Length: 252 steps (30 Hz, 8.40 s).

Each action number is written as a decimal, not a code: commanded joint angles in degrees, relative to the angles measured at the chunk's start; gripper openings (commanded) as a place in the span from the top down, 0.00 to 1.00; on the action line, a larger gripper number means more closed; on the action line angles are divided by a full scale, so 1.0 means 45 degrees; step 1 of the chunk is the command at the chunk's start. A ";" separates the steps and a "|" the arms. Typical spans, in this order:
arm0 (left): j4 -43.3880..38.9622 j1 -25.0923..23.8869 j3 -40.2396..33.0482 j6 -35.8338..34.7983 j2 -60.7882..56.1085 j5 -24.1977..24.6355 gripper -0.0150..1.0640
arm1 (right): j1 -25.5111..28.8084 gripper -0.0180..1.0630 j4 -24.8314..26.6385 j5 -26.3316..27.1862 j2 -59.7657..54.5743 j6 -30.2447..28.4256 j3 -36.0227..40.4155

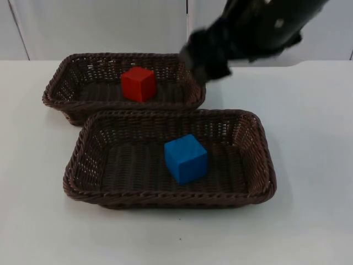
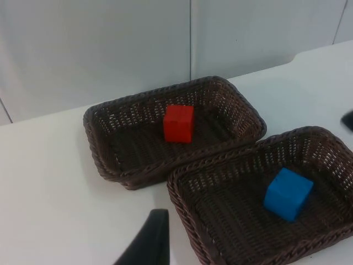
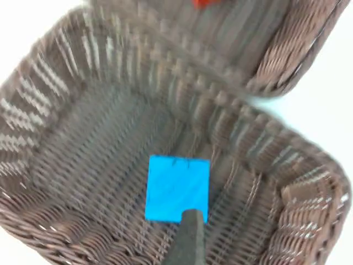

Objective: Pick up one cube with the left hand and place it into the upper basket. Pick up one cube with the right hand and place it into the lower basket.

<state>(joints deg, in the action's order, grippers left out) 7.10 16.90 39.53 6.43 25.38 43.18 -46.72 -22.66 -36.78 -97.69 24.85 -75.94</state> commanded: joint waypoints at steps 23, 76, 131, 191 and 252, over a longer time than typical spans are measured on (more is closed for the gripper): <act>0.0089 0.0064 -0.0049 0.0189 -0.1527 0.0311 0.01 | 0.0040 0.32 0.0151 0.0080 0.5721 -0.0006 0.2391; -0.0011 0.0064 -0.2440 0.0498 -0.5640 0.4146 0.01 | 0.0040 0.32 0.1270 -0.1394 1.9127 -0.1930 0.9654; 0.0232 0.0064 -0.2440 0.0472 -0.5640 0.4146 0.01 | 0.0040 0.01 0.4773 -0.5557 2.1709 -0.5728 1.0299; 0.0172 -0.3424 -0.2440 0.0470 -0.5640 0.4146 0.01 | 0.0040 0.01 0.4823 -0.5557 2.1709 -0.5709 1.0299; 0.0172 -0.3927 -0.2440 0.0470 -0.5640 0.4146 0.01 | 0.8573 0.01 0.4858 -0.5557 2.1709 -0.5709 1.0299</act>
<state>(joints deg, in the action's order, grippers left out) 7.68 -0.65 28.73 9.05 0.20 61.81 -9.27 -1.06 -62.12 -0.18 -0.59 -29.65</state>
